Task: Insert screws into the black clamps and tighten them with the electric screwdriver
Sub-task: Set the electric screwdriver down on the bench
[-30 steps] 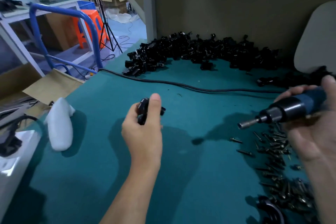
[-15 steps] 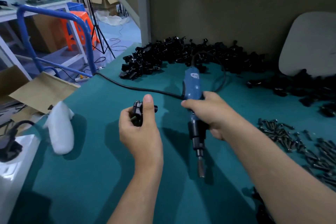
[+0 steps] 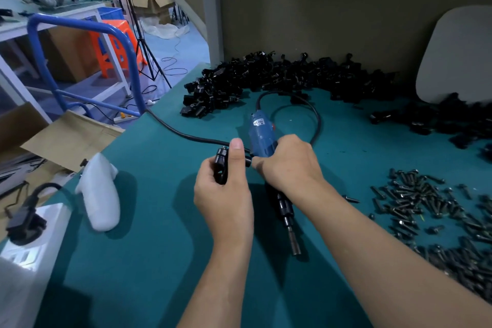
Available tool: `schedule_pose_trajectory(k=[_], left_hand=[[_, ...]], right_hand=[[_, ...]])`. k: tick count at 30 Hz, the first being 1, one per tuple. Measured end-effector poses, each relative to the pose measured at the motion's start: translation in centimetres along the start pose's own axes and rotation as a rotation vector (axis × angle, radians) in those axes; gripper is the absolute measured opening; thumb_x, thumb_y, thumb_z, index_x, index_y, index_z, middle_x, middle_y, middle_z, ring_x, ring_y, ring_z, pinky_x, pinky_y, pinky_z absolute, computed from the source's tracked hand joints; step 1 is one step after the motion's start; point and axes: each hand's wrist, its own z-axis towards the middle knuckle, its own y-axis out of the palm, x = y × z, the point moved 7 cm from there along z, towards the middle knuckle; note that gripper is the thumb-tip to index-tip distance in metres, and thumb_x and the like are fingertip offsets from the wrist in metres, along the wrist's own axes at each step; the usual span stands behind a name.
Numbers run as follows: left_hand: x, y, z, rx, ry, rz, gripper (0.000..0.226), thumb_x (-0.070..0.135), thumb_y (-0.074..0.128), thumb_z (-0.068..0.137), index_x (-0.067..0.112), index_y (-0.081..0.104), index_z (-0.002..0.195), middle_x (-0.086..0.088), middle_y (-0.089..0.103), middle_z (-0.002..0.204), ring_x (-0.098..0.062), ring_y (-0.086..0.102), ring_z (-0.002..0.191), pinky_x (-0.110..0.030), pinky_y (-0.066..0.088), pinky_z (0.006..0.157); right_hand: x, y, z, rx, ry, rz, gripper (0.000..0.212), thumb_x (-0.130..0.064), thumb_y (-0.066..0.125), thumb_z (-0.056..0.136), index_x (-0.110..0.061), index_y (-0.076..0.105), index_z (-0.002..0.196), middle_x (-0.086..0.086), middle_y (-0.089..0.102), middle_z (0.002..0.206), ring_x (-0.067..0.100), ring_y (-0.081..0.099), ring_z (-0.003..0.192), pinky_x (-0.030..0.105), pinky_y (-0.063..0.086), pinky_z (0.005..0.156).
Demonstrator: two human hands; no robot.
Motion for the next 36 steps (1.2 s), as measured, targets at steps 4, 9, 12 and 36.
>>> schedule_pose_trajectory(k=[4, 9, 12, 36], left_hand=[[0.6, 0.4, -0.3, -0.056, -0.007, 0.034, 0.065, 0.075, 0.047, 0.091, 0.019, 0.044, 0.057, 0.013, 0.035, 0.053, -0.013, 0.032, 0.053, -0.034, 0.031, 0.056], [1.0, 1.0, -1.1, -0.095, 0.003, 0.015, 0.075, 0.077, 0.036, 0.090, 0.007, 0.036, 0.062, 0.004, 0.039, 0.057, -0.016, 0.035, 0.055, -0.035, 0.032, 0.055], [2.2, 2.0, -2.7, -0.204, 0.089, 0.030, 0.061, 0.068, 0.035, 0.097, 0.015, 0.044, 0.067, 0.006, 0.049, 0.064, -0.016, 0.044, 0.061, -0.039, 0.040, 0.061], [6.7, 17.1, -44.8, -1.498, 0.274, 0.416, 0.044, 0.025, 0.052, 0.107, 0.035, 0.048, 0.150, 0.009, 0.065, 0.134, -0.009, 0.058, 0.124, -0.028, 0.047, 0.104]], right_hand=[[0.7, 0.5, -0.5, -0.017, -0.017, 0.046, 0.039, -0.047, 0.071, 0.085, -0.013, 0.064, 0.103, 0.007, 0.053, 0.107, 0.029, 0.060, 0.091, 0.031, 0.040, 0.059], [0.2, -3.4, -3.7, 0.195, -0.160, 0.363, 0.030, -0.045, 0.055, 0.099, -0.029, 0.066, 0.123, -0.005, 0.059, 0.117, 0.013, 0.058, 0.110, 0.034, 0.047, 0.097], [-0.3, -4.1, -7.2, 0.010, -0.262, 0.519, 0.018, -0.043, 0.057, 0.099, -0.037, 0.073, 0.094, -0.016, 0.066, 0.092, 0.003, 0.060, 0.086, 0.028, 0.050, 0.081], [34.6, -26.7, -31.7, 0.835, 0.411, 0.116, 0.031, -0.022, 0.069, 0.090, -0.025, 0.070, 0.122, -0.013, 0.062, 0.106, -0.006, 0.059, 0.086, 0.004, 0.042, 0.078]])
